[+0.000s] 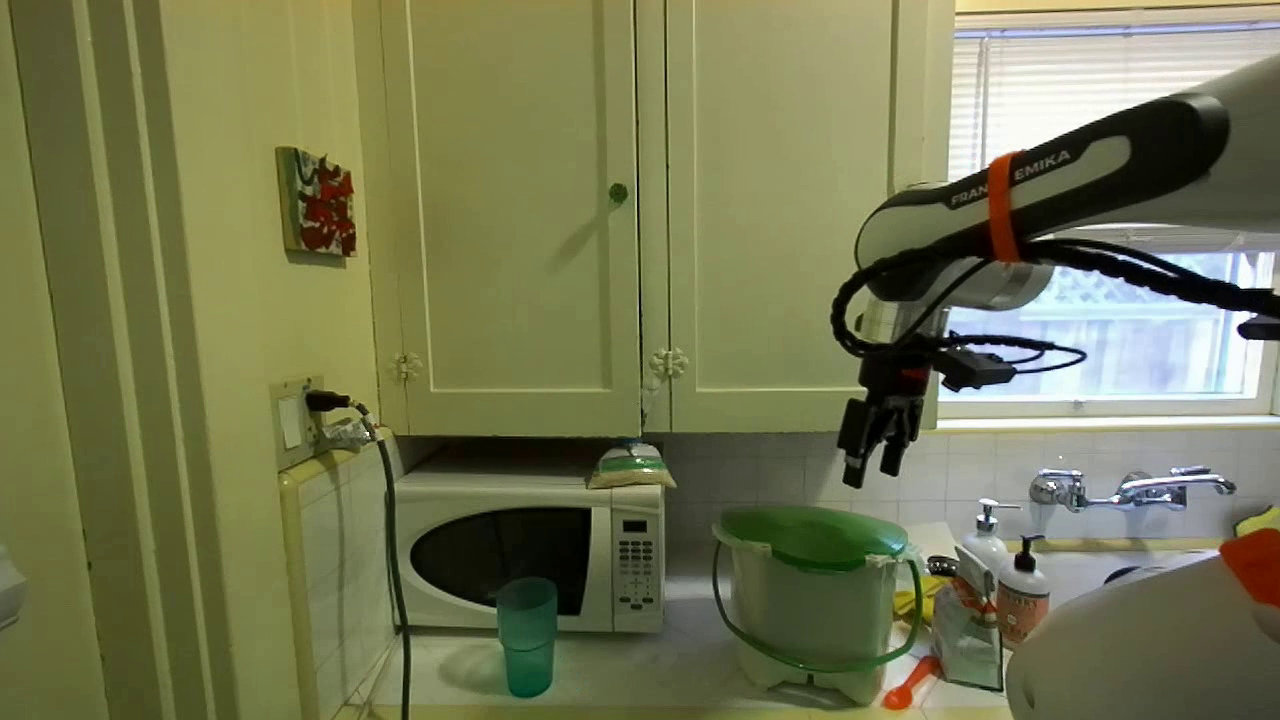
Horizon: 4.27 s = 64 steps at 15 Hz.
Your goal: Open the trash can
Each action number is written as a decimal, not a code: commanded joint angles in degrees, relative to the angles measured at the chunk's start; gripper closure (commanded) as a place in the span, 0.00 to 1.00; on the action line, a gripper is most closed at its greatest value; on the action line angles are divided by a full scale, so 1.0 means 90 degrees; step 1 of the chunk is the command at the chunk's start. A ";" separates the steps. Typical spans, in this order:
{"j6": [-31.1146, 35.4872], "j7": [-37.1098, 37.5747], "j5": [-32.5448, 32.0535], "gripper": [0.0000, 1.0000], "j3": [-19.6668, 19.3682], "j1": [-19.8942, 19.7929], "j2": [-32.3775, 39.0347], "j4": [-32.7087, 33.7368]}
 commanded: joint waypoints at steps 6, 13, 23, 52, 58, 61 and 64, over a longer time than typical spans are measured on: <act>0.0342 -0.1288 -0.0793 0.00 -0.1147 -0.0540 0.0054 -0.0169; 0.0441 -0.1365 -0.0701 0.00 -0.1269 -0.0770 0.0163 -0.0117; 0.0432 -0.2833 -0.0483 0.00 -0.2497 -0.0540 0.1073 0.0395; 0.0316 -0.6262 0.5024 0.00 -0.2986 -0.0228 0.5477 0.2220; -0.0281 -0.6195 0.5471 0.00 -0.2229 -0.1096 0.5845 0.2537; -0.0525 -0.6107 0.5567 0.00 -0.1950 -0.1434 0.5885 0.2632; -0.0791 -0.5998 0.5607 0.00 -0.1732 -0.1693 0.5939 0.2686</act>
